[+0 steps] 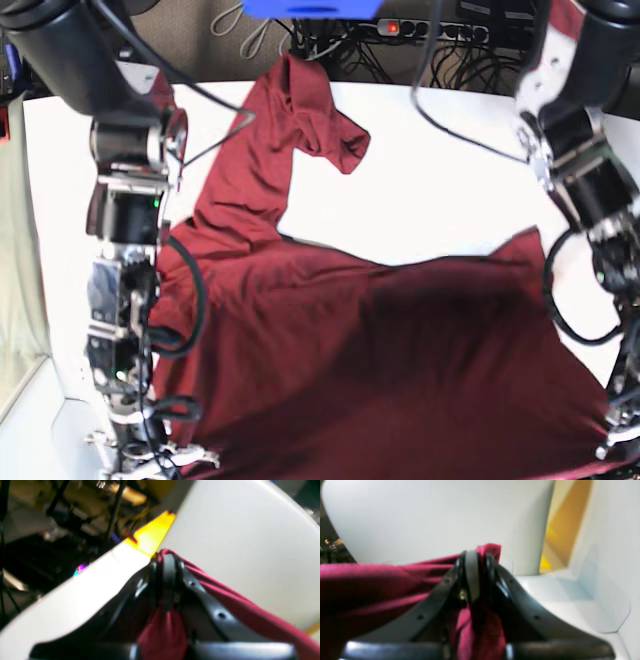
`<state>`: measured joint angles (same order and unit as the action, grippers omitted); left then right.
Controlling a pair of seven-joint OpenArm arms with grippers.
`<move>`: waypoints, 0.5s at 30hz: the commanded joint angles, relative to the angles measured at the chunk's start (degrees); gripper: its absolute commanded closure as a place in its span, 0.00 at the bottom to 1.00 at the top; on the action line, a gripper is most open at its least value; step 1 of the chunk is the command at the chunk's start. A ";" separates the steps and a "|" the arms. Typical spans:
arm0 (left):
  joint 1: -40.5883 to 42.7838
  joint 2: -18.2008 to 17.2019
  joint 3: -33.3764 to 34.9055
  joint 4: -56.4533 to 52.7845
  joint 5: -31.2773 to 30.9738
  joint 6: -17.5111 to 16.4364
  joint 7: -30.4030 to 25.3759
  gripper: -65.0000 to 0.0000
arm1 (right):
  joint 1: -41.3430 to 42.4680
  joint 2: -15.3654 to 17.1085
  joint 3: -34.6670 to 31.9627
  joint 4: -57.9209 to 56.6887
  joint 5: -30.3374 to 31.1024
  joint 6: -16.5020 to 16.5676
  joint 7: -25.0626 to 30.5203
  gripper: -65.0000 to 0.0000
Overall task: Layout the t-shirt on the table in an organized manner, then fold the t-shirt properly
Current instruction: 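Lower the held shirt flat onto the table and release both grippers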
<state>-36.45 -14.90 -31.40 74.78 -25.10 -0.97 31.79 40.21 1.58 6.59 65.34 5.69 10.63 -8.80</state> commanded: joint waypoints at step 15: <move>-6.32 -3.52 6.39 -25.33 -0.17 -0.04 -16.01 0.99 | 7.93 1.36 -0.13 -23.19 0.06 -0.13 5.85 1.00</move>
<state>-40.40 -17.39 -25.26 48.56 -25.19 -1.04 18.06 45.67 2.17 6.39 41.12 5.65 10.68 -5.06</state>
